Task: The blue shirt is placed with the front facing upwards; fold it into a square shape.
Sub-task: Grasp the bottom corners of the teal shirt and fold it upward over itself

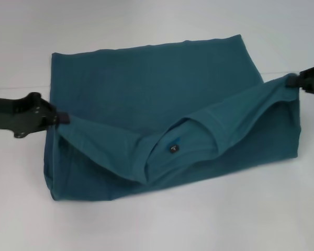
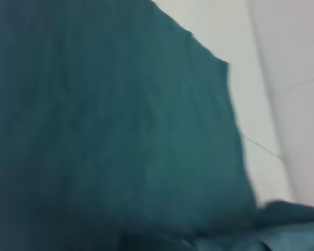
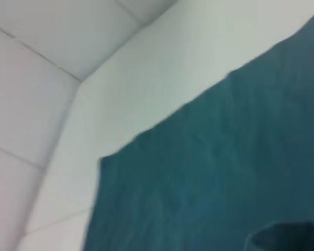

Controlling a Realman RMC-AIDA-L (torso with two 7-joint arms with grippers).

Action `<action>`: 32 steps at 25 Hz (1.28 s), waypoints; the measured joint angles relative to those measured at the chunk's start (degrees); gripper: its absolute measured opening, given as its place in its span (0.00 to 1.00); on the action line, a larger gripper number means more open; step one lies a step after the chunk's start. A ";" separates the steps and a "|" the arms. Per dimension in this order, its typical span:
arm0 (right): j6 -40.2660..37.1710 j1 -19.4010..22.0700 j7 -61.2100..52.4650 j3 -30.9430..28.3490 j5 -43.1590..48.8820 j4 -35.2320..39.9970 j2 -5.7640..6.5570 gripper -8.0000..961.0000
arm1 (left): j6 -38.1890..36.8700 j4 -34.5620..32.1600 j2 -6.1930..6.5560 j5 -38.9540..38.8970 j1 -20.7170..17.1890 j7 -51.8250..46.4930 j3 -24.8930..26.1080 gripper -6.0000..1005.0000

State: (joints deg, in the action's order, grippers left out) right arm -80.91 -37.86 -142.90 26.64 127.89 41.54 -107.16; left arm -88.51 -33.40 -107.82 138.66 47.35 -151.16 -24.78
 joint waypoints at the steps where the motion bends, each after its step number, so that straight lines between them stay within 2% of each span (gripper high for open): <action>1: 1.96 -0.26 0.09 1.56 0.01 -0.93 -0.12 0.10 | 3.81 0.81 -0.19 0.32 0.78 0.00 -2.22 0.01; 6: 14.14 -1.79 0.55 9.10 0.03 -5.06 -0.91 0.11 | 16.59 2.88 -2.02 0.55 2.46 0.37 -11.95 0.01; 9: 18.69 -2.96 0.76 12.98 0.05 -6.52 -1.29 0.12 | 22.09 3.06 -3.19 0.58 2.94 1.23 -16.52 0.01; 13: 22.13 -4.82 0.83 17.47 0.12 -6.76 -1.76 0.12 | 24.79 2.67 -3.92 0.78 3.32 1.73 -18.05 0.01; 16: 23.55 -6.12 0.81 18.27 0.14 -6.77 -1.77 0.13 | 25.51 2.33 -3.76 0.77 3.63 1.74 -18.01 0.01; 24: 29.31 -8.30 -1.02 18.36 0.93 -7.10 -1.66 0.14 | 28.76 1.98 -2.35 1.24 5.77 2.94 -18.42 0.01; 32: 34.12 -9.89 -2.58 18.30 3.05 -10.84 -0.93 0.15 | 33.22 3.99 -2.25 3.84 7.46 2.75 -18.75 0.01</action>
State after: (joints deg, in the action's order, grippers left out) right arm -46.79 -47.75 -145.48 44.94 130.94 30.70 -108.09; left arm -55.29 -29.41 -110.06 142.50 54.81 -148.41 -43.53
